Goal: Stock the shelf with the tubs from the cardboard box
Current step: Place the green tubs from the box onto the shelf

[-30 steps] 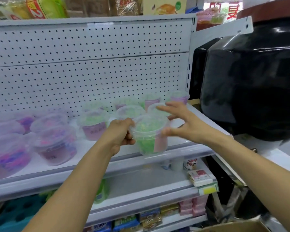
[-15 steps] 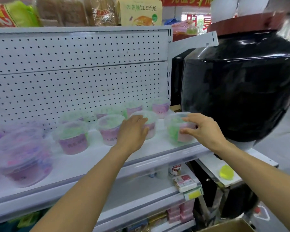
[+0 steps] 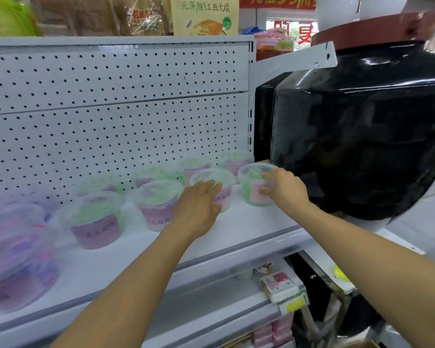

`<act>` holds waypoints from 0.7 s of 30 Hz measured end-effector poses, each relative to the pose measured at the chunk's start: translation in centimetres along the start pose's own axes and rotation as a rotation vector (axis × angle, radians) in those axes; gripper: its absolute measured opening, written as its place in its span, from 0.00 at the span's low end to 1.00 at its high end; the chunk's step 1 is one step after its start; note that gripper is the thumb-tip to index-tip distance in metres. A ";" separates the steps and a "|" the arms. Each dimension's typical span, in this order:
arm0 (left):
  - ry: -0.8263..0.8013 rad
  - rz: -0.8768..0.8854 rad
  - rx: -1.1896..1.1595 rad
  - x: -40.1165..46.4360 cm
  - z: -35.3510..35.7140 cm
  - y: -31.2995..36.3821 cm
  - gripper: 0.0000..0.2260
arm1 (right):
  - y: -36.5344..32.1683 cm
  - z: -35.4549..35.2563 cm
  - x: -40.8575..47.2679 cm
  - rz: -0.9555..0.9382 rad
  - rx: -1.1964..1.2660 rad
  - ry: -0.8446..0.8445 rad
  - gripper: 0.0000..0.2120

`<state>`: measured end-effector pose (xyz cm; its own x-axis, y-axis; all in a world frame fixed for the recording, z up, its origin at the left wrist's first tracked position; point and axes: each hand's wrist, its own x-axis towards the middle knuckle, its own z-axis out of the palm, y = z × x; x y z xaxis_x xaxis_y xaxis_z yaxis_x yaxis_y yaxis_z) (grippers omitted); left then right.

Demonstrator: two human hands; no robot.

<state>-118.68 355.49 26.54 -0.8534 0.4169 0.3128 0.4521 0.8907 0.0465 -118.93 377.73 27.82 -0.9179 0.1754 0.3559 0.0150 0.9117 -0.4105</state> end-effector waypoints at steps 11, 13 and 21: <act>0.268 -0.002 -0.157 -5.1 0.1 4.3 0.28 | 3.2 -1.3 -7.0 -0.266 -0.029 0.063 0.28; 0.321 0.003 -0.190 -7.5 0.7 6.3 0.28 | 4.6 -1.4 -10.3 -0.320 -0.006 0.122 0.26; 0.121 -0.026 -0.350 -18.0 8.9 13.8 0.26 | 13.0 2.3 -23.1 -0.280 0.045 -0.009 0.28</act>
<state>-99.37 361.89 13.13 -0.8383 0.3517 0.4165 0.5099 0.7763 0.3707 -98.44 384.70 12.31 -0.8872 -0.0848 0.4535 -0.2573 0.9069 -0.3338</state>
